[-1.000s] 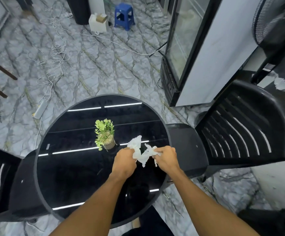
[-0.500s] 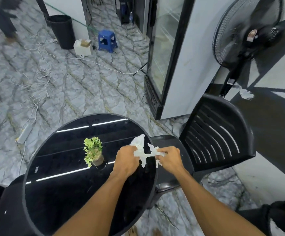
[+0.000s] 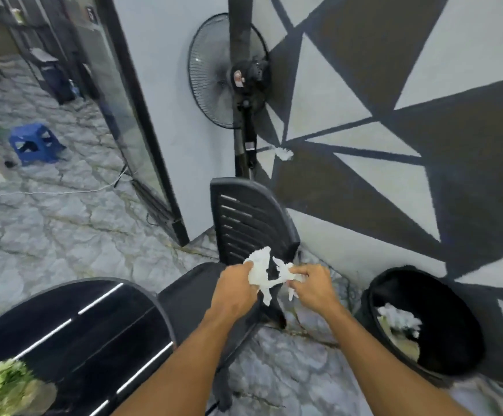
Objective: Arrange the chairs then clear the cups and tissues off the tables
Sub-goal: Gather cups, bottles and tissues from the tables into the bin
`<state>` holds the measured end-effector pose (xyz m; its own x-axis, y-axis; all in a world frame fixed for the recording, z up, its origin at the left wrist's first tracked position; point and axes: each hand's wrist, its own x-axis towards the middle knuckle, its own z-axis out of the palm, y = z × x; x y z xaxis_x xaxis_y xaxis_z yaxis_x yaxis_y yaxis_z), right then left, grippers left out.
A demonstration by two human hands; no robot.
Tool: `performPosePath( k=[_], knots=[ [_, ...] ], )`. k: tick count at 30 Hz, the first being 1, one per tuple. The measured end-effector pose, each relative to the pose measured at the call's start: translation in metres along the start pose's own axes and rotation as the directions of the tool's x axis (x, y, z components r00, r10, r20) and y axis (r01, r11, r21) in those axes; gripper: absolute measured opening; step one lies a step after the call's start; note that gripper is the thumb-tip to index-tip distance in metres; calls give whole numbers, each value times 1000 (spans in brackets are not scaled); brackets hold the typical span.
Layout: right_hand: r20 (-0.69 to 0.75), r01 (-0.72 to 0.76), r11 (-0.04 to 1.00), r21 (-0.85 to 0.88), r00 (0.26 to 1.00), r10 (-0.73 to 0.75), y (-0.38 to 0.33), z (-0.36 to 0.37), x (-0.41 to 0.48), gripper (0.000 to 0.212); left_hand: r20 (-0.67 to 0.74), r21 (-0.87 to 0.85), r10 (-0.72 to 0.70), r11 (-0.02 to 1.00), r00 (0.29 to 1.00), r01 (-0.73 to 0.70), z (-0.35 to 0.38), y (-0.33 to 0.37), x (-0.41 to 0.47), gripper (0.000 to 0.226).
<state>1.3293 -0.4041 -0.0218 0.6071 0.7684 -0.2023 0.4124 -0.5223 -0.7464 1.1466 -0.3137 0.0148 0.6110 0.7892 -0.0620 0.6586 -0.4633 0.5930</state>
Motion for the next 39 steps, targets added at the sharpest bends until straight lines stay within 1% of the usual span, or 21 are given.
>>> performPosePath(
  k=[2,3,7,10,14,18,21,23,25,27,32,35,39],
  knots=[
    [-65,-27,1000,0,998,27,30,-43,1,28,55,42,81,996,995,-83,24,45,17,16],
    [-87,-42,999,-2,995,41,45,-65,0,28,84,56,119,991,989,-124,37,67,24,18],
    [-180,-65,998,13,981,66,106,-143,-8,26,147,76,200,974,969,-213,90,153,42,37],
    [-291,-88,996,32,952,93,149,-197,-17,22,191,69,248,962,950,-265,135,211,51,40],
    [-362,-177,977,119,908,208,202,-258,-34,20,249,30,304,947,920,-321,185,277,55,34],
    [-410,-252,942,220,852,324,249,-296,-43,17,302,11,359,925,883,-380,227,325,64,33],
    [-440,-289,911,293,806,397,274,-309,-41,19,330,9,391,909,859,-417,256,350,76,32],
    [-419,-324,894,311,798,435,287,-310,-37,26,349,19,387,908,853,-420,274,358,85,32],
    [-380,-362,874,323,796,470,306,-310,-25,36,392,16,381,907,837,-420,300,363,101,31],
    [-353,-405,855,323,787,506,326,-309,-7,41,433,20,364,911,824,-413,324,368,121,30],
    [-390,-488,789,372,689,610,386,-311,52,29,481,-6,399,892,781,-452,394,383,182,31],
    [-386,-523,748,408,644,660,423,-305,90,26,516,-11,384,897,766,-442,444,382,215,29],
    [-341,-570,693,442,608,717,482,-284,134,27,526,-6,296,939,798,-344,514,370,252,27]
  ],
)
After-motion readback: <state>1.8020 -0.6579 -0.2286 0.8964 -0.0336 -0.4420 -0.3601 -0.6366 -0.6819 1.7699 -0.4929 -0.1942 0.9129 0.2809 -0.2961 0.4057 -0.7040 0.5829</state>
